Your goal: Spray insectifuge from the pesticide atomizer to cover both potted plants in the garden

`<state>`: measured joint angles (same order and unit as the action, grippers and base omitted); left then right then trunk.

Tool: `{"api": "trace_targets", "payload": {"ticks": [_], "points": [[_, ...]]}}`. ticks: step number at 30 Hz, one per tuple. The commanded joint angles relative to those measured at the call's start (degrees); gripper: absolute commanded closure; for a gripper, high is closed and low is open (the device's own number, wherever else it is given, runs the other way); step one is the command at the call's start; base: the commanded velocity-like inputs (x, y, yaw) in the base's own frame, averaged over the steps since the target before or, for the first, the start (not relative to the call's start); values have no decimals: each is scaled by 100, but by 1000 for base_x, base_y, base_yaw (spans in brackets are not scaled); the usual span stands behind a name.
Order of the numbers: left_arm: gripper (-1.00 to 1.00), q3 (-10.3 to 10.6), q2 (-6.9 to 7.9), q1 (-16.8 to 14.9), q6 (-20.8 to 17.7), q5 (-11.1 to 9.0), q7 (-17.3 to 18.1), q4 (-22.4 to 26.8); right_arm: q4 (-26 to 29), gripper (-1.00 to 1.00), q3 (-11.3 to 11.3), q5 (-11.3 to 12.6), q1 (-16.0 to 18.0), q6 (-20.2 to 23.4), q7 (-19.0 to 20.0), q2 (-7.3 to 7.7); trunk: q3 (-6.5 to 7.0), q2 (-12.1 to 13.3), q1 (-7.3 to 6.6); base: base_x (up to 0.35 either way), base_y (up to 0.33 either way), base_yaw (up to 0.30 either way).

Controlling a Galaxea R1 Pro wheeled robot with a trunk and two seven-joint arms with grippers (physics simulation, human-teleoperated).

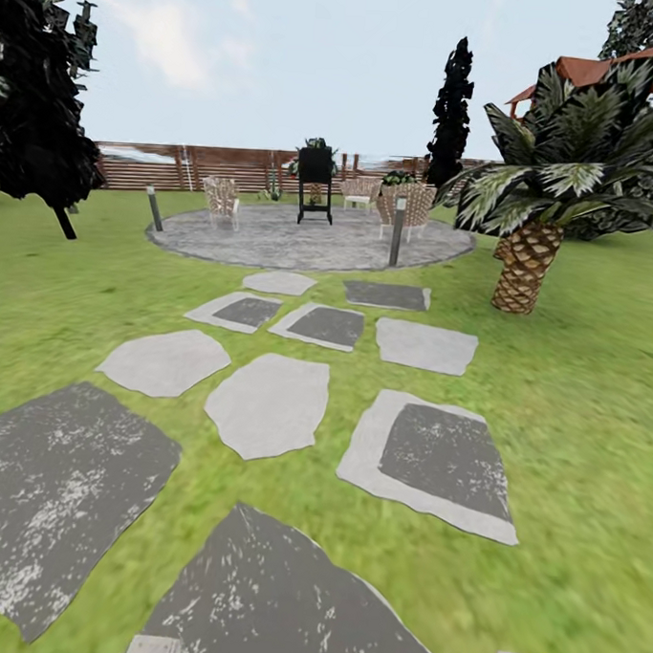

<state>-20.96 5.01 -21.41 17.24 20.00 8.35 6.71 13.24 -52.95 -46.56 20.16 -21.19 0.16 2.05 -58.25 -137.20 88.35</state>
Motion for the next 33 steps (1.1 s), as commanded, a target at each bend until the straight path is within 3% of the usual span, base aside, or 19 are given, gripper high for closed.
{"api": "trace_targets", "payload": {"ticks": [1,33], "points": [[100,-51,0,-3,16,39,31,-3,-5,-100,-48,-55,5,-26,2,3,-5,-2,2,338,9,0],[100,-66,24,-3,11,39,11,-3,-5,-100,-48,-55,5,-26,2,-3,-5,-2,2,339,0,0]]}}
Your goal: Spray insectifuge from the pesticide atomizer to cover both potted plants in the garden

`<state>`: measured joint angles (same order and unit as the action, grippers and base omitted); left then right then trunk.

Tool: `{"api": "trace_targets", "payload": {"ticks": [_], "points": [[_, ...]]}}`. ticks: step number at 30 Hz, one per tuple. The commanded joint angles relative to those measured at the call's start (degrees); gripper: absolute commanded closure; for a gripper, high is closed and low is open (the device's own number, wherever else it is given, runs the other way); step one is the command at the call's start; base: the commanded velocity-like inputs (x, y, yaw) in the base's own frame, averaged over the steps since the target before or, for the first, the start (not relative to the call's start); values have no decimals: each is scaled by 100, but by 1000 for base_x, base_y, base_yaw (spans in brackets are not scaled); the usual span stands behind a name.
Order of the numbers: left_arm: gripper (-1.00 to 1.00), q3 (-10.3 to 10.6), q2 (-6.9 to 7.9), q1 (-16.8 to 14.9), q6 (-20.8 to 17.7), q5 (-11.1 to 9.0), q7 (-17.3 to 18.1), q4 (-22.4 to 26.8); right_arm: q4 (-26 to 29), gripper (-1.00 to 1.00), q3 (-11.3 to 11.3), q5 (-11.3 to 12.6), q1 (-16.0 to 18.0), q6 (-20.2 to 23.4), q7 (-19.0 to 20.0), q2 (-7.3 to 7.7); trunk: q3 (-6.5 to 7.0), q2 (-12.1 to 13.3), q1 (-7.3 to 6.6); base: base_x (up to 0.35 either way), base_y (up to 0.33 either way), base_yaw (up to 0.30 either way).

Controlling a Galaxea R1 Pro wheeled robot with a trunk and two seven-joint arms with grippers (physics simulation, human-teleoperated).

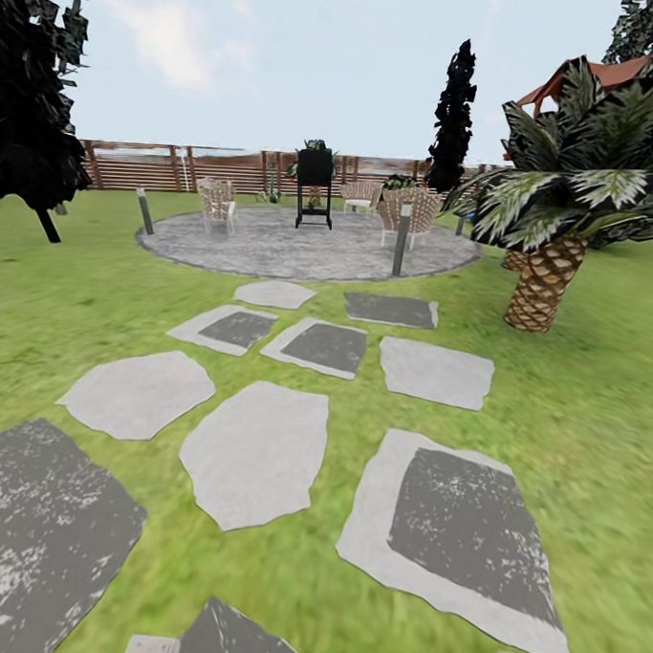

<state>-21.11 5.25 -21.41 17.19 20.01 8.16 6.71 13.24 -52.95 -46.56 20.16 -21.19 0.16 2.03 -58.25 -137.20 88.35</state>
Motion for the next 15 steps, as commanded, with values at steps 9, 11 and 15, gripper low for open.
{"api": "trace_targets", "payload": {"ticks": [9,11,15], "points": [[100,-42,-9,-3,13,38,28,-3,-5,-100,-49,-55,5,-26,2,0,-5,-2,2,339,28,0],[100,-42,-13,-3,13,38,28,-3,-5,-100,-49,-55,5,-26,2,0,-5,-2,2,336,117,0],[100,-42,-15,-3,13,38,28,-3,-5,-100,-49,-55,5,-26,2,0,-5,-2,2,334,133,0]]}}
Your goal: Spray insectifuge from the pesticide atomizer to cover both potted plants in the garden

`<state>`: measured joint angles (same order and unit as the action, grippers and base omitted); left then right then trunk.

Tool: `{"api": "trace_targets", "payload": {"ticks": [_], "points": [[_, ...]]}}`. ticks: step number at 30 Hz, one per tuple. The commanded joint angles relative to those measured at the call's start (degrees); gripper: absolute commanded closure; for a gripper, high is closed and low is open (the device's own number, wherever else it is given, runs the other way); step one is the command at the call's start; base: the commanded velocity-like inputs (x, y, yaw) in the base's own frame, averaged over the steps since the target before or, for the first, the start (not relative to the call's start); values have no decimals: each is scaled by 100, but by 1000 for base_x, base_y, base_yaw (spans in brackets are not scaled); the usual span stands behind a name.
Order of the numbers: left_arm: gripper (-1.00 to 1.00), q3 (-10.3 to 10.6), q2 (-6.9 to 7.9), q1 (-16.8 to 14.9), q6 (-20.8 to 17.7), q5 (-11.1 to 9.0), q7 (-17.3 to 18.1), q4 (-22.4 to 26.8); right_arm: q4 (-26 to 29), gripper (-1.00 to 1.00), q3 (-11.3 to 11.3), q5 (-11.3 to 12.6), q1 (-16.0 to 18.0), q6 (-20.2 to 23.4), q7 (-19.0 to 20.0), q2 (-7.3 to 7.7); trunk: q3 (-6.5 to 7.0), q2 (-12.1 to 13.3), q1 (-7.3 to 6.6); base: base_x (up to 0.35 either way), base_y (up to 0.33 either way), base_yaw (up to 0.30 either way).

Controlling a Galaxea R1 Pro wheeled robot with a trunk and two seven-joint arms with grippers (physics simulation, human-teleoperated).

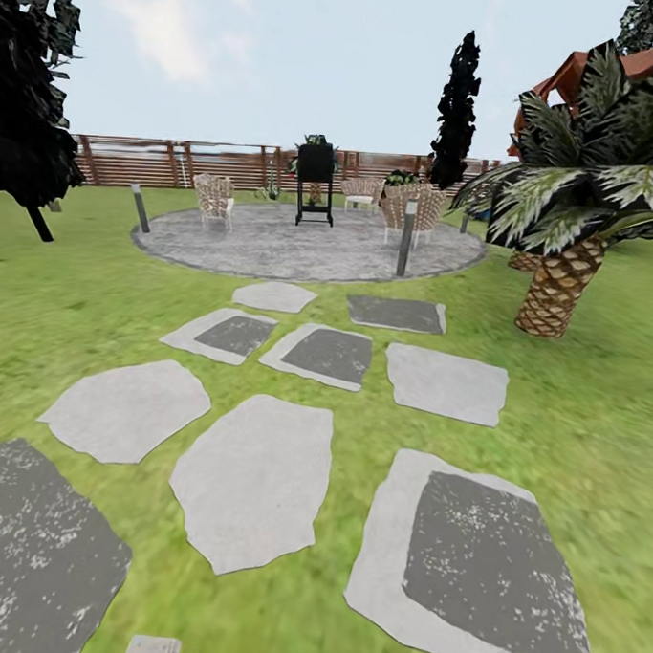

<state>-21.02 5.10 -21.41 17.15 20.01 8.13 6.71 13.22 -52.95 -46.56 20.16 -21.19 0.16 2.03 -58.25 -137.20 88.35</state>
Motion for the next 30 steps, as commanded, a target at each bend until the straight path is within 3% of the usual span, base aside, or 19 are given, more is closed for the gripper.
{"api": "trace_targets", "payload": {"ticks": [1,30], "points": [[100,-51,0,-3,16,38,31,-4,-4,-100,-48,-55,5,-26,2,0,-5,-2,2,333,136,0],[100,-51,0,-3,25,38,31,-4,0,-100,-48,-55,5,-26,2,8,37,-2,2,333,102,55]]}}
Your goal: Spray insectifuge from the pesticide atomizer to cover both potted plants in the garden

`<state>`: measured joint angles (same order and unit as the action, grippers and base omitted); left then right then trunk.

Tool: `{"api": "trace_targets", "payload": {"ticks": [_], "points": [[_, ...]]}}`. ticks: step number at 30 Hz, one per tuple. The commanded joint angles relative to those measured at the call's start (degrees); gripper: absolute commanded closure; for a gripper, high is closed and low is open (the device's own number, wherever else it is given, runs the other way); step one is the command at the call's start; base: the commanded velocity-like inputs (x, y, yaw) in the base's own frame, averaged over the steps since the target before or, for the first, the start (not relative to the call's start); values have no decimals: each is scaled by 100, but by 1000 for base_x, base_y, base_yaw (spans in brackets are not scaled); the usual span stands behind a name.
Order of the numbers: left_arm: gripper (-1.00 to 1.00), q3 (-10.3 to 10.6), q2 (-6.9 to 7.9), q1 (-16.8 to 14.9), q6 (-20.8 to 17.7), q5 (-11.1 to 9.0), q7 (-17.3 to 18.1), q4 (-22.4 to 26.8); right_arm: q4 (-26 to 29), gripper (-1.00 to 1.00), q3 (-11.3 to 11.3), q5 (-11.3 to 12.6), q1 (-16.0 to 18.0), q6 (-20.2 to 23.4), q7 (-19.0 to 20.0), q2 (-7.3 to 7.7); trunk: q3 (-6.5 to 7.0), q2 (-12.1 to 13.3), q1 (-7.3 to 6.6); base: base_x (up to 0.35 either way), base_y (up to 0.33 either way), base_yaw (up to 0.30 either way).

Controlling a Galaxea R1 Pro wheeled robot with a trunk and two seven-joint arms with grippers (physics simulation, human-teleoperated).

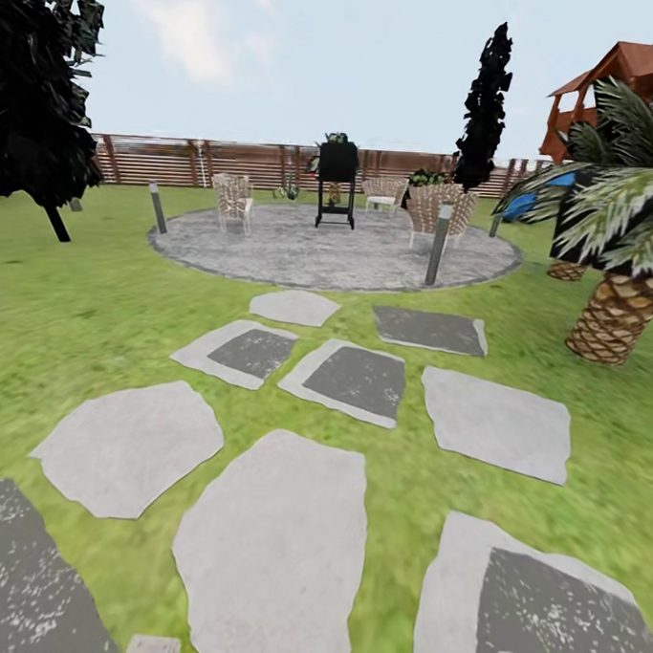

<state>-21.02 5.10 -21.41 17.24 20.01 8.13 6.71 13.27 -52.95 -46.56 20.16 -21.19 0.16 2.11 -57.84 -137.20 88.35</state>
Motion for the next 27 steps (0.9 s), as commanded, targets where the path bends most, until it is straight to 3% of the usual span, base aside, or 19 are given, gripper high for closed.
{"api": "trace_targets", "payload": {"ticks": [1,27], "points": [[100,-51,0,-3,16,38,30,-3,-5,-100,-48,-55,5,-26,2,0,-5,-2,2,333,79,0],[100,-51,0,-3,16,38,30,-5,-8,-100,-48,-55,5,-26,2,-7,-5,-2,2,335,10,0]]}}
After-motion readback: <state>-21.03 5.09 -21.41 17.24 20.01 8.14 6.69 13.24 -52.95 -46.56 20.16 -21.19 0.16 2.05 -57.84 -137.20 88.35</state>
